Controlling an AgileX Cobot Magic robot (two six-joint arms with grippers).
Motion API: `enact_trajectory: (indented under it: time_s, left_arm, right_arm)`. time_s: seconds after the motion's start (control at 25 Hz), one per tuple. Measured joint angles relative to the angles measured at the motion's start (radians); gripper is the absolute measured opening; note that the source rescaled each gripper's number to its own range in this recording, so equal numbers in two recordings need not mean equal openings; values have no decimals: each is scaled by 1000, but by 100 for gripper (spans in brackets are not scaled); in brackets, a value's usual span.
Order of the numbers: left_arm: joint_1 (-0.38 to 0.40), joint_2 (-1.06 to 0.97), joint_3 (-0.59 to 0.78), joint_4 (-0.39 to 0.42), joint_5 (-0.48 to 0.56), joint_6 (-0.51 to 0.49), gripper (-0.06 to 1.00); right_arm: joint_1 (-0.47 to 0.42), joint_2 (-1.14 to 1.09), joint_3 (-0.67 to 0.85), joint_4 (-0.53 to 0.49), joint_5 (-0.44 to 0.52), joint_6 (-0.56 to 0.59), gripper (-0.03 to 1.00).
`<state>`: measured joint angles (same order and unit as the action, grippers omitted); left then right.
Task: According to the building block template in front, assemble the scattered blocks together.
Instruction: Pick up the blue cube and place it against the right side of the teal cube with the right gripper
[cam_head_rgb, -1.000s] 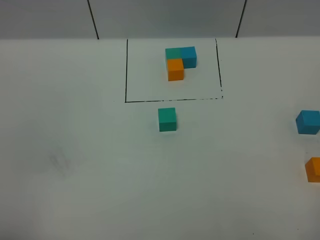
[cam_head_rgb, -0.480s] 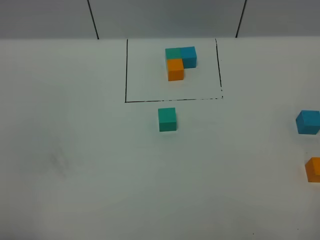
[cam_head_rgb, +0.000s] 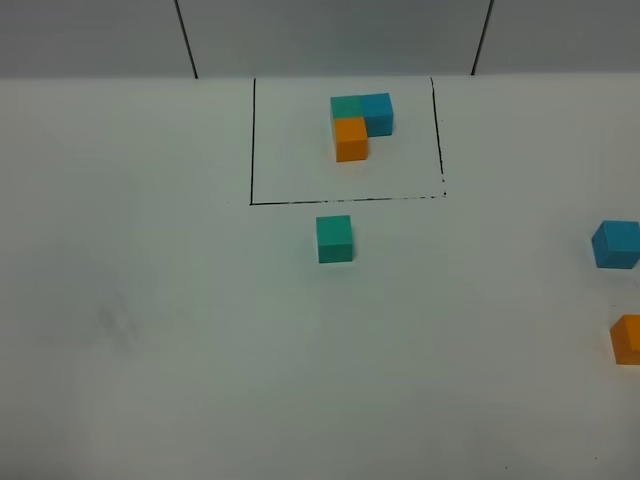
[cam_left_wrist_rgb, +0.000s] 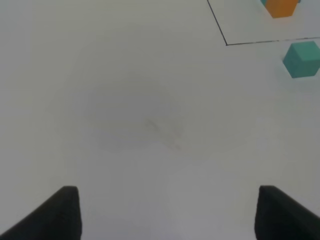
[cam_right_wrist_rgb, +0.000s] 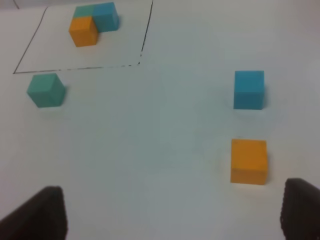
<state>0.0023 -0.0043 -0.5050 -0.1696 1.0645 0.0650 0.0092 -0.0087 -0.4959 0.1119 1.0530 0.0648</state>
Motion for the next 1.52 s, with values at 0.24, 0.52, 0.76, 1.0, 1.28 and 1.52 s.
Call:
enact_trajectory:
  time_s: [0.24, 0.52, 0.76, 1.0, 1.28, 1.52]
  left_arm:
    - [0, 0, 0, 30, 0, -65, 54]
    - [0, 0, 0, 30, 0, -65, 54]
    - [0, 0, 0, 30, 0, -65, 54]
    - [0, 0, 0, 30, 0, -65, 54]
    - [0, 0, 0, 30, 0, -65, 54]
    - [0, 0, 0, 30, 0, -65, 54]
  right_arm:
    - [0, 0, 0, 0, 0, 0, 74]
    - [0, 0, 0, 0, 0, 0, 74]
    - [0, 0, 0, 2, 0, 1, 74]
    - [0, 0, 0, 5, -1, 1, 74]
    - [0, 0, 0, 4, -6, 1, 74]
    - [0, 213, -33, 7, -22, 10, 74]
